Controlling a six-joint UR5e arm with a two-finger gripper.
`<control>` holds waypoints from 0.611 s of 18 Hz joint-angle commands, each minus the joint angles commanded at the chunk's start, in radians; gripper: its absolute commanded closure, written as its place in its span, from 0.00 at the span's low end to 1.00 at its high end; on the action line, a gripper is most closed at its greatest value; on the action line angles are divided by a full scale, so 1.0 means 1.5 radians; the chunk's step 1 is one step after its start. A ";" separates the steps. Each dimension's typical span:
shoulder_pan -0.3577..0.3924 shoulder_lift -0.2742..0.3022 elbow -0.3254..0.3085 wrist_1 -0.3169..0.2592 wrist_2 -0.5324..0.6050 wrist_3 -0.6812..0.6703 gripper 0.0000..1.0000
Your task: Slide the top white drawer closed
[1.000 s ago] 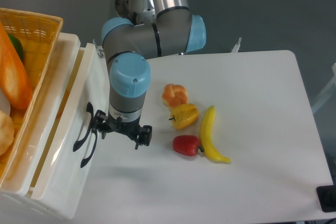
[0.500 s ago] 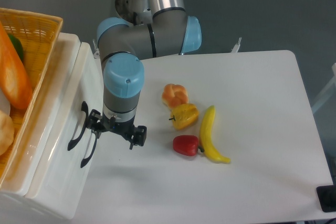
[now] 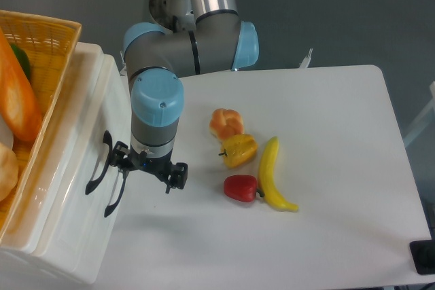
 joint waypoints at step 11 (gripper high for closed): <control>0.000 0.001 0.000 0.000 -0.008 -0.003 0.00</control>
